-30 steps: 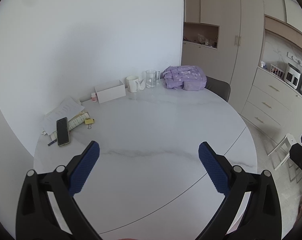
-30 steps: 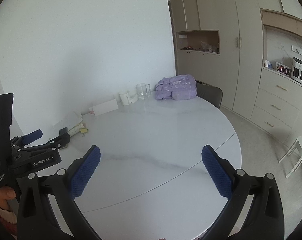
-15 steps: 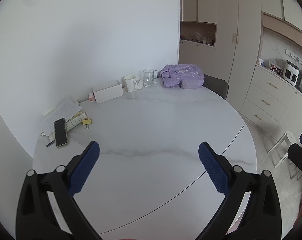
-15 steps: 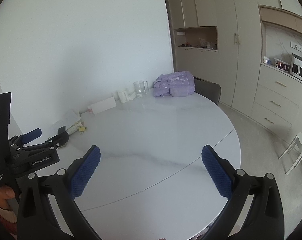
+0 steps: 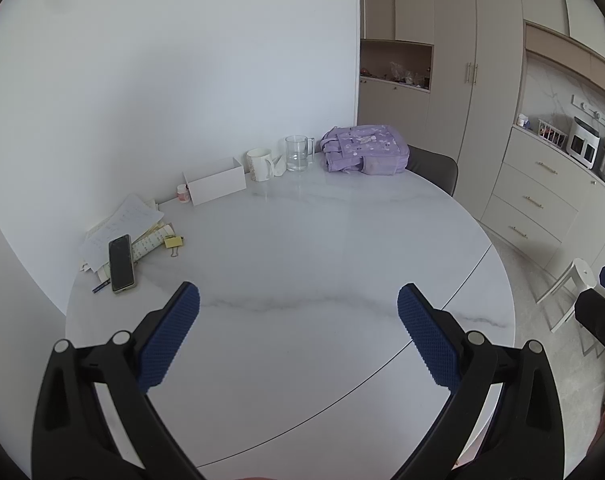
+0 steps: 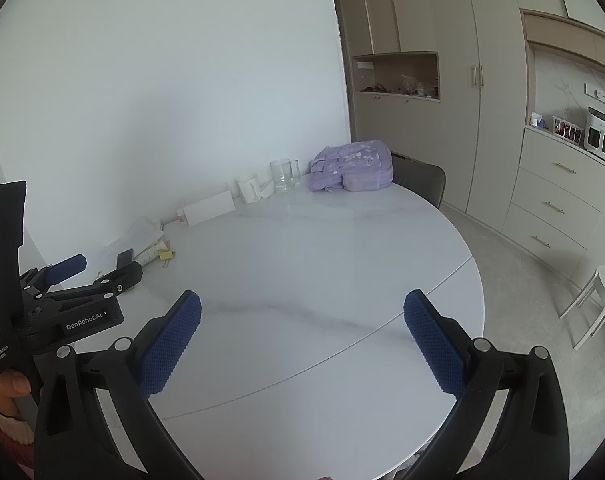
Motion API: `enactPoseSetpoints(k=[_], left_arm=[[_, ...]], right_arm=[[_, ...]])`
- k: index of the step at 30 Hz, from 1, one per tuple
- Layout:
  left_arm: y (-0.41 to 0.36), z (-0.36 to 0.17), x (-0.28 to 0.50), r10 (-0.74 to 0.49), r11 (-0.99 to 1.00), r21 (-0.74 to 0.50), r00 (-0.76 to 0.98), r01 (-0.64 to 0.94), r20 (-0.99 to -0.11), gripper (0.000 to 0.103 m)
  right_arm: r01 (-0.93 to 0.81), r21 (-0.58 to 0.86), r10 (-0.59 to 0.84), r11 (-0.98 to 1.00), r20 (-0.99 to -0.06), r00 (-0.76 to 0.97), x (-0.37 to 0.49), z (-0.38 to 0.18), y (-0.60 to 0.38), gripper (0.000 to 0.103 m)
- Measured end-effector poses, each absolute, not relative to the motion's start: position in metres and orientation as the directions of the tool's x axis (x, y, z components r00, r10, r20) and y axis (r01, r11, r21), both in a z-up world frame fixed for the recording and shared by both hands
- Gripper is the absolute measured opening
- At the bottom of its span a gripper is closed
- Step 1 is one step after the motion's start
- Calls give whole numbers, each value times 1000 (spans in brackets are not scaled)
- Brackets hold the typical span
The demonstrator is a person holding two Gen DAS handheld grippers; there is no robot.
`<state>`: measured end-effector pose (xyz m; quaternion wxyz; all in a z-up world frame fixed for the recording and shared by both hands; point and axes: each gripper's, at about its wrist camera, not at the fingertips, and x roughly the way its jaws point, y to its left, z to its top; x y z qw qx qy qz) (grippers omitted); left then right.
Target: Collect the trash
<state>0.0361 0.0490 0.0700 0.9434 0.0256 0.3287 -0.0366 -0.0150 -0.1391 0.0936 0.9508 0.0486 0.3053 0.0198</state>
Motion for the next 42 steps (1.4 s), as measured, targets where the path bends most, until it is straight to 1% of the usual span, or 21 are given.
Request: enactPoseSetpoints(k=[42], left_arm=[[47, 66, 33, -50, 996, 32, 782, 89, -622, 95]], right_arm=[[6, 101, 55, 995, -588, 807, -23, 89, -146, 101]])
